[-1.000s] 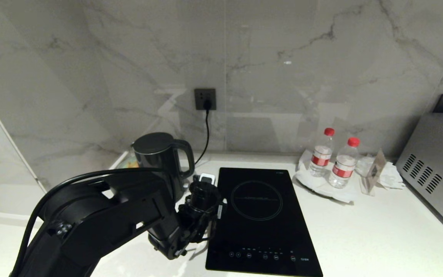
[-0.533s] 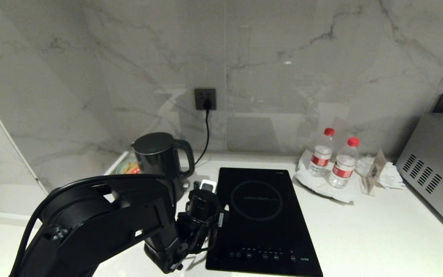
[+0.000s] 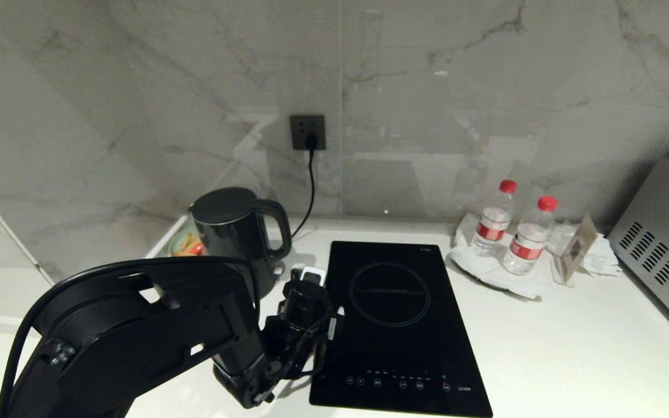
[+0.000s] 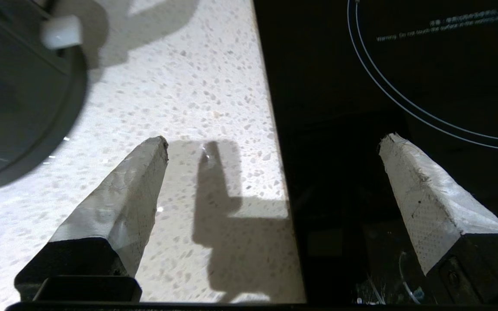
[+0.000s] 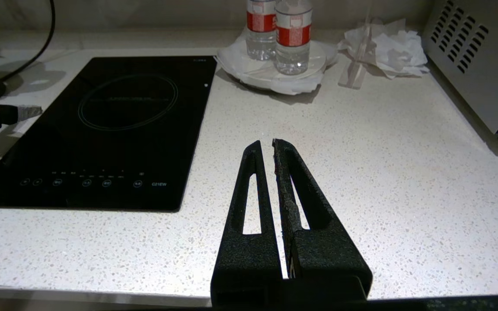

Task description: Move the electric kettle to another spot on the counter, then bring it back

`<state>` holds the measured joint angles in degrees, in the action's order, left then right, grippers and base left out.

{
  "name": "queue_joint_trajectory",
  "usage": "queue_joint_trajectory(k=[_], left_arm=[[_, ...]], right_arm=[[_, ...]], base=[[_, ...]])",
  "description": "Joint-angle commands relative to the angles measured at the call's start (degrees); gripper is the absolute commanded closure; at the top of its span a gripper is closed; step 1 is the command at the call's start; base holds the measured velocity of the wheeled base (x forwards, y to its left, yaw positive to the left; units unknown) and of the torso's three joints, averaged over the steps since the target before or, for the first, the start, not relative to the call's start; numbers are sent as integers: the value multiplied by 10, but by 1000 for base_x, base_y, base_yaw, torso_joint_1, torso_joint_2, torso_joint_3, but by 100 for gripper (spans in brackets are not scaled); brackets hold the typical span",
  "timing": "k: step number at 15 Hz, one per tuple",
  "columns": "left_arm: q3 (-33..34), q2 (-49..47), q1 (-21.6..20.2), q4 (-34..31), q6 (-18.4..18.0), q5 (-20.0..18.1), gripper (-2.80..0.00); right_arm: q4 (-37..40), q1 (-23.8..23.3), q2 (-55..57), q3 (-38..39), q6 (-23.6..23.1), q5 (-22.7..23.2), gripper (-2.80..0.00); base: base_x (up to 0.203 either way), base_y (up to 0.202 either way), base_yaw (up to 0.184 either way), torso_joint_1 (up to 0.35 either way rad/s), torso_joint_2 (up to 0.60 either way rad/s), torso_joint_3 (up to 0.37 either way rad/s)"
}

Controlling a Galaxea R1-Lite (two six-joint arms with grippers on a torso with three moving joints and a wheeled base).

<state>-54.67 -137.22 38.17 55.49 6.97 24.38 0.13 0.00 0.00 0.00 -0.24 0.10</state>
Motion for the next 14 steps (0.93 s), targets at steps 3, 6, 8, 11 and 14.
queue_joint_trajectory(k=[3, 6, 8, 11, 14], left_arm=[[2, 11, 0, 2, 1, 1, -280], [9, 13, -1, 3, 3, 1, -280], [14, 16, -1, 24, 3, -2, -280], [9, 17, 1, 79, -5, -4, -280], [-16, 19, 0, 75, 7, 0, -280]], right_arm=[[0, 0, 0, 0, 0, 0, 0], [0, 0, 0, 0, -1, 0, 0], [0, 0, 0, 0, 0, 0, 0], [0, 0, 0, 0, 0, 0, 0], [0, 0, 0, 0, 0, 0, 0]], base=[[0, 0, 0, 5, 2, -198], [0, 0, 0, 2, 0, -184], [0, 0, 0, 4, 2, -75], [0, 0, 0, 0, 0, 0], [0, 0, 0, 0, 0, 0]])
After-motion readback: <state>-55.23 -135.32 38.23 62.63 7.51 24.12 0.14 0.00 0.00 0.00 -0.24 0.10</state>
